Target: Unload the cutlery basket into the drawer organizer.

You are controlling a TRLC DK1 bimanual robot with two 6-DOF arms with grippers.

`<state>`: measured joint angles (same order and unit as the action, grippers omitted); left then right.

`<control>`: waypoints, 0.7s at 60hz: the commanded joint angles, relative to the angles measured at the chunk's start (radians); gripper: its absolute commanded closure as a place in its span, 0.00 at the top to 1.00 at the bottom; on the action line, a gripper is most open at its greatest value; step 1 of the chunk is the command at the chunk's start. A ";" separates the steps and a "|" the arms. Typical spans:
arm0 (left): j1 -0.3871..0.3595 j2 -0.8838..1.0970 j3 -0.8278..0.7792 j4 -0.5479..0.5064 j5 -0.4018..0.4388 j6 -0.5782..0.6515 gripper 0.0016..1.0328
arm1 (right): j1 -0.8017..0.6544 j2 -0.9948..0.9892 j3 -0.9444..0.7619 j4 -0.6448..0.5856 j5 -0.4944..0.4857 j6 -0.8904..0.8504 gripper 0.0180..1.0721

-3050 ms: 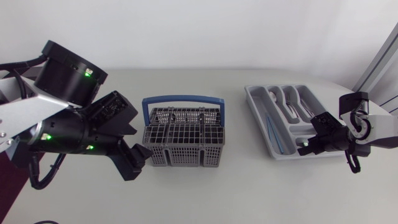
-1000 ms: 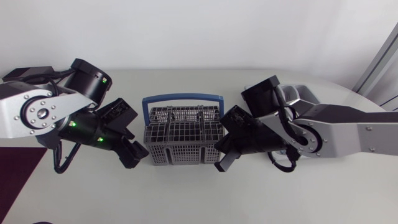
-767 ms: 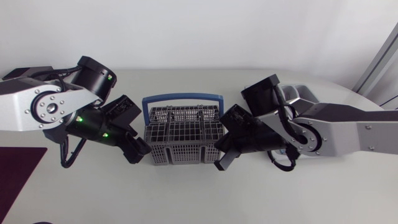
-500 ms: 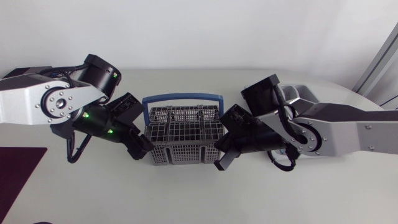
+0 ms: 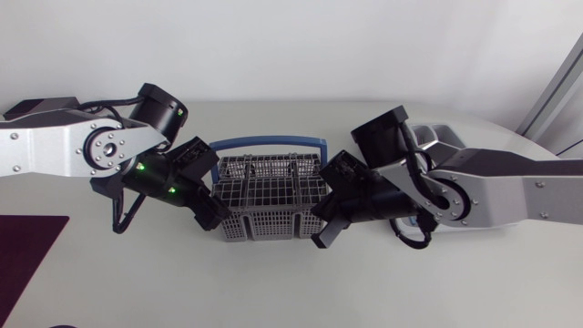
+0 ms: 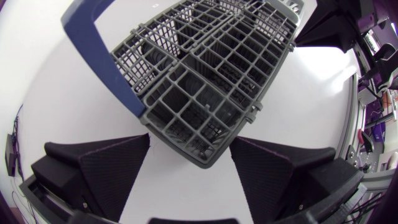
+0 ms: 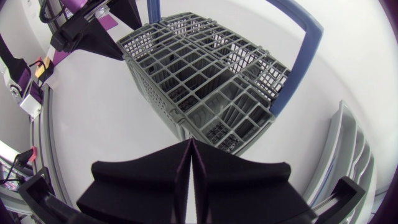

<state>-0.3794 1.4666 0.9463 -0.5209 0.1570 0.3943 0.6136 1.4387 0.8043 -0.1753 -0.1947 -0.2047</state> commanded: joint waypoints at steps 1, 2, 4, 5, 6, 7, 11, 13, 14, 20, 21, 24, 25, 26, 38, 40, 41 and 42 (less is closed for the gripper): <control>0.013 0.020 0.037 0.010 -0.001 0.014 0.95 | 0.006 0.006 0.019 -0.001 0.001 0.025 0.05; 0.014 0.021 0.037 0.010 -0.005 0.014 0.95 | 0.006 0.006 0.019 -0.004 0.001 0.025 0.05; 0.014 0.023 0.039 0.012 -0.011 0.014 0.95 | 0.006 0.002 0.018 -0.004 0.001 0.024 0.05; 0.014 0.023 0.039 0.013 -0.011 0.014 0.95 | 0.006 0.000 0.016 -0.006 0.001 0.024 0.05; 0.016 0.023 0.040 0.015 -0.013 0.014 0.95 | 0.006 -0.003 0.015 -0.006 0.001 0.024 0.05; 0.016 0.023 0.040 0.015 -0.013 0.014 0.95 | 0.006 -0.003 0.015 -0.006 0.001 0.024 0.05; 0.019 0.024 0.045 0.016 -0.013 0.014 0.95 | 0.012 -0.015 0.009 -0.016 -0.002 0.024 0.05; 0.020 0.024 0.045 0.016 -0.013 0.014 0.95 | 0.014 -0.021 0.006 -0.020 -0.002 0.024 0.05; 0.020 0.026 0.046 0.016 -0.013 0.014 0.95 | 0.014 -0.027 0.004 -0.023 -0.003 0.024 0.05; 0.020 0.026 0.046 0.015 -0.013 0.011 0.95 | 0.023 -0.057 -0.004 -0.041 -0.005 0.024 0.05; 0.020 0.026 0.046 0.016 -0.013 0.011 0.95 | 0.025 -0.060 -0.004 -0.046 -0.005 0.024 0.05; 0.019 0.026 0.043 0.015 -0.013 0.009 0.95 | 0.026 -0.070 -0.007 -0.050 -0.005 0.022 0.05; 0.019 0.024 0.042 0.015 -0.013 0.009 0.95 | 0.026 -0.073 -0.008 -0.052 -0.005 0.022 0.05; 0.019 0.023 0.039 0.015 -0.013 0.009 0.95 | 0.026 -0.077 -0.010 -0.053 -0.005 0.022 0.05; 0.022 -0.060 0.009 -0.001 -0.013 0.008 0.95 | 0.025 -0.150 -0.028 -0.087 0.005 0.019 0.05; 0.027 -0.080 0.006 -0.010 -0.013 0.009 0.95 | 0.025 -0.169 -0.031 -0.093 0.008 0.019 0.05; 0.030 -0.088 0.003 -0.011 -0.013 0.009 0.95 | 0.025 -0.176 -0.033 -0.096 0.009 0.019 0.05; 0.031 -0.098 0.000 -0.013 -0.013 0.009 0.95 | 0.025 -0.185 -0.036 -0.099 0.014 0.018 0.06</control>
<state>-0.3649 1.4296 0.9566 -0.5262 0.1493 0.3943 0.6334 1.2995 0.7956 -0.2562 -0.1902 -0.2047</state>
